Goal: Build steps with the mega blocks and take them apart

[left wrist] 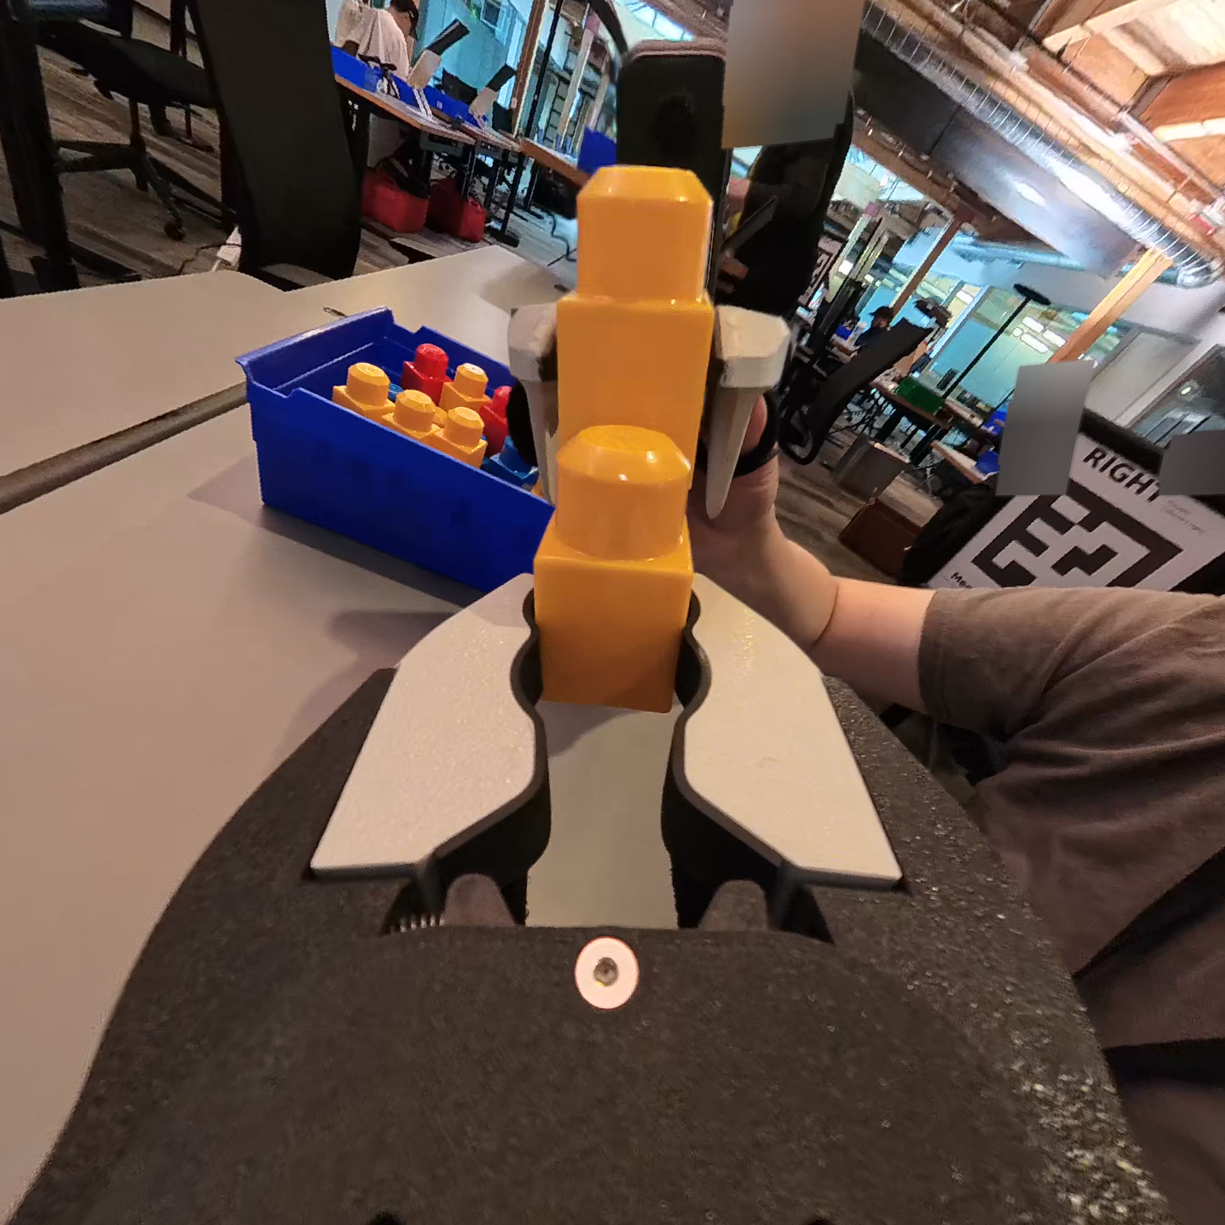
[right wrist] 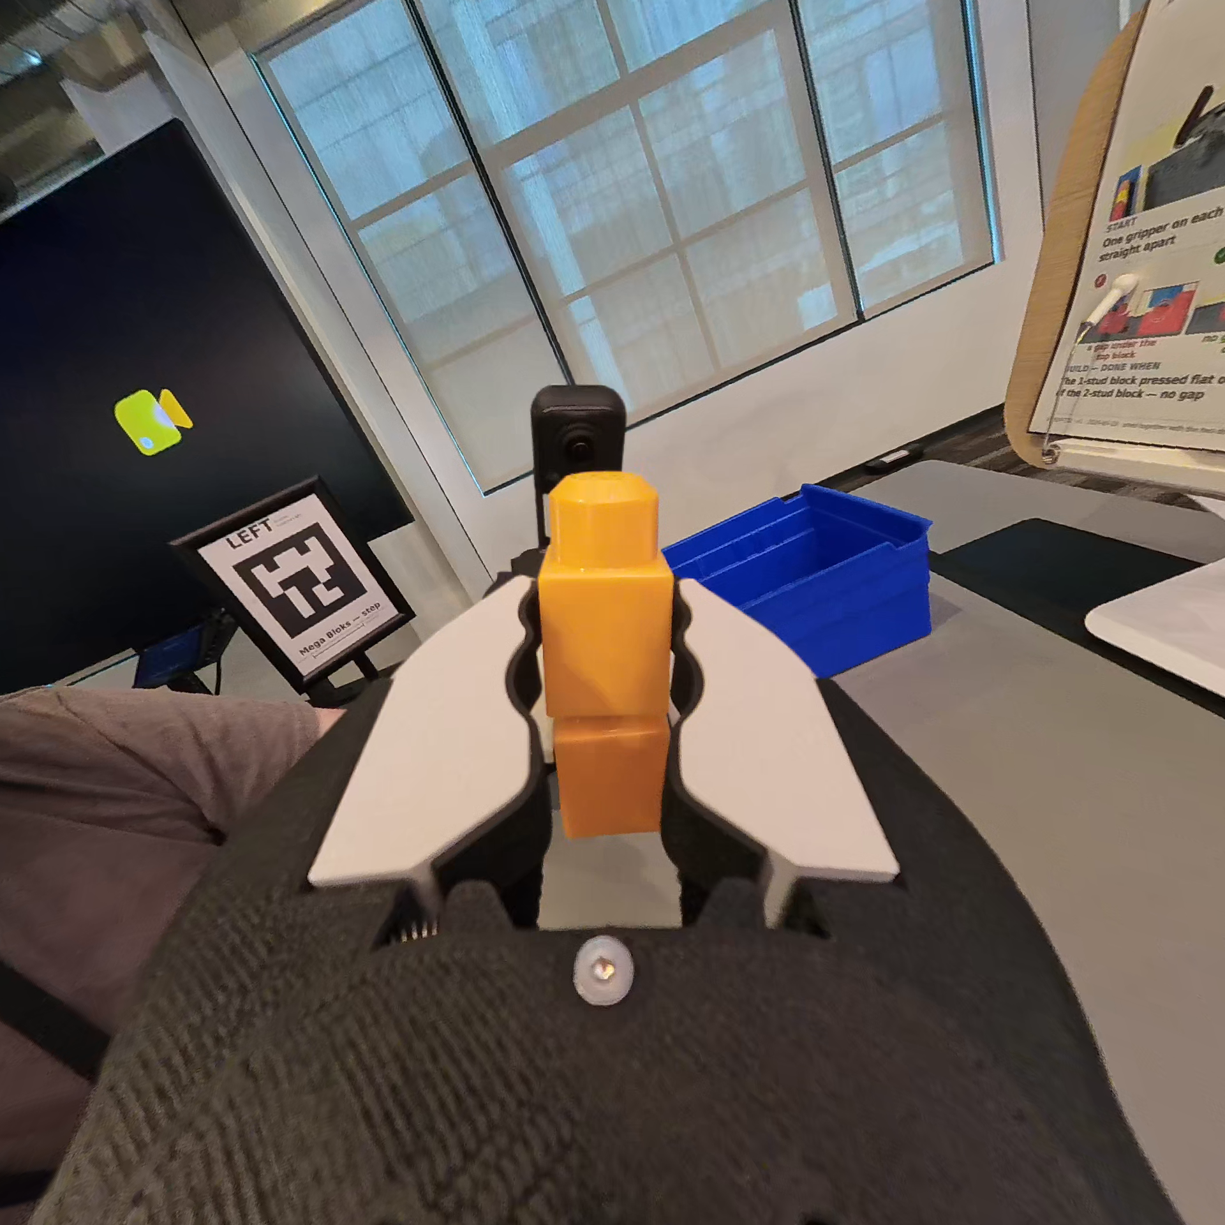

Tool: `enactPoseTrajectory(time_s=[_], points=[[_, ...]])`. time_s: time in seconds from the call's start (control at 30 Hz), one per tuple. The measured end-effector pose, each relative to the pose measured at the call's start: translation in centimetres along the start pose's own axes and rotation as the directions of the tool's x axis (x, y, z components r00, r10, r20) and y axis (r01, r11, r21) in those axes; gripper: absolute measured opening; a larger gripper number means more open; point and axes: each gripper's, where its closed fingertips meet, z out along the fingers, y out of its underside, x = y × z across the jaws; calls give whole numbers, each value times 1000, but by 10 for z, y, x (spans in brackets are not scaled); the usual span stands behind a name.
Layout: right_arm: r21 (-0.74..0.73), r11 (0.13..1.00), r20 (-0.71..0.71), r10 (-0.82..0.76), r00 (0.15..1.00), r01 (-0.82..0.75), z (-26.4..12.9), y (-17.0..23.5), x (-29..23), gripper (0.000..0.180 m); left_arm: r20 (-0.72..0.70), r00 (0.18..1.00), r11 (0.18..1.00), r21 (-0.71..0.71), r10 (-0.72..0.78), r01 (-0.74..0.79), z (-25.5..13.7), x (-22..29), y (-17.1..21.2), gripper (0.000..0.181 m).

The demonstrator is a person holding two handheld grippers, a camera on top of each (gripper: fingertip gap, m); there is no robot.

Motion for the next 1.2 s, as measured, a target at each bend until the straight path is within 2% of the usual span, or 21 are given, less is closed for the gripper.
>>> enactPoseTrajectory(time_s=[0.2,0.5,0.6,1.2], points=[[63,998,-36,16,999,-13,0,0,4,37,6,1000,999,24,-30,30,-1,-3,-1,37],[102,992,-19,83,996,-81,1,4,8,37,15,999,999,27,-43,42,-4,-5,0,37],[108,991,-9,78,997,-77,1,5,6,38,-17,997,997,41,-69,70,-5,-2,-2,37],[114,993,-24,24,999,-21,2,6,4,38,17,1000,1000,1,-26,26,-8,-2,0,37]])
